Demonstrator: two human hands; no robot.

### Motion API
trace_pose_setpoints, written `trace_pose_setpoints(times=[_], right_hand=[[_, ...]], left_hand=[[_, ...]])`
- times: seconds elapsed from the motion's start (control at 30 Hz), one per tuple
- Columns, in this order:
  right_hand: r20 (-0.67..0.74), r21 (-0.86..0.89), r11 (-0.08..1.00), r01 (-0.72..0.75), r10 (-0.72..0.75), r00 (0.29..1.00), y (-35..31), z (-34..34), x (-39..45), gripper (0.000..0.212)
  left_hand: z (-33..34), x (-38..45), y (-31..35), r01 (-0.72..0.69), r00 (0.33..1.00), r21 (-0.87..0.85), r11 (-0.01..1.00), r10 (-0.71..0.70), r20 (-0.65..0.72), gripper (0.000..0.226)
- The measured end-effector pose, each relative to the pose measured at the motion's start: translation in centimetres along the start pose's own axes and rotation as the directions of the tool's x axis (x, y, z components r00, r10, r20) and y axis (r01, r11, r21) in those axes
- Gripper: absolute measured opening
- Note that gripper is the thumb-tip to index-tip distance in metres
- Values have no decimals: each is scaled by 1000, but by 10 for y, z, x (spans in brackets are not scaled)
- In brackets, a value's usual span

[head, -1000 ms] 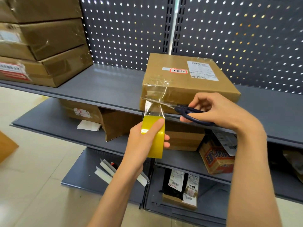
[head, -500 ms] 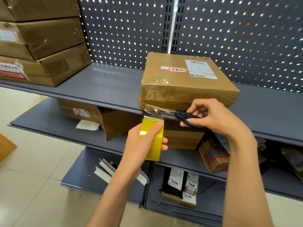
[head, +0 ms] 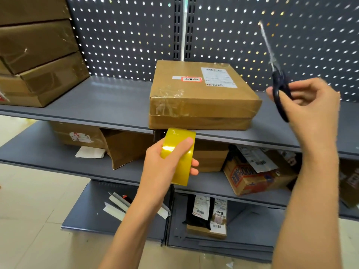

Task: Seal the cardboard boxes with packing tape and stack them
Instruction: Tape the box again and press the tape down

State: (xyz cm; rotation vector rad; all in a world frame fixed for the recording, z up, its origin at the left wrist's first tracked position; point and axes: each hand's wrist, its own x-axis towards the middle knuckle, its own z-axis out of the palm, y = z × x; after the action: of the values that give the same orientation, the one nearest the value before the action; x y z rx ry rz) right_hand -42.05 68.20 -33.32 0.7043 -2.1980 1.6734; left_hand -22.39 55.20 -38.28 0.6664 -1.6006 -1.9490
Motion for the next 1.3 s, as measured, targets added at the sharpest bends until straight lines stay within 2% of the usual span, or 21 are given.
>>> trace_pose_setpoints(times=[0.13, 0.3, 0.43, 0.67, 1.03, 1.2, 1.3], right_hand=[[-166, -79, 981, -176, 161, 973, 33, -8, 10, 34], [-94, -381, 901, -205, 183, 979, 59, -9, 10, 29], [-83, -457, 848, -270, 261, 962, 68, 2, 4, 21], [-104, -565, 779, -271, 259, 960, 70, 15, 2, 22], [-50, -620, 756, -209, 228, 972, 78, 24, -2, 27], [-31, -598, 783, -172, 192, 981, 72, 23, 0, 26], [-17, -544, 829, -128, 141, 990, 65, 21, 2, 25]], left_hand=[[9, 2, -2, 13, 999, 6, 1000, -13, 50, 20], [20, 6, -2, 37, 995, 19, 999, -38, 91, 13], [27, 10, 0, 42, 992, 25, 999, -45, 116, 13], [31, 14, 1, 44, 992, 26, 999, -46, 115, 16], [23, 12, 6, -2, 991, 57, 998, -6, 136, 30], [11, 15, 24, -124, 986, 115, 986, 109, 126, 13], [1, 18, 41, -225, 972, 181, 957, 208, 110, 19]])
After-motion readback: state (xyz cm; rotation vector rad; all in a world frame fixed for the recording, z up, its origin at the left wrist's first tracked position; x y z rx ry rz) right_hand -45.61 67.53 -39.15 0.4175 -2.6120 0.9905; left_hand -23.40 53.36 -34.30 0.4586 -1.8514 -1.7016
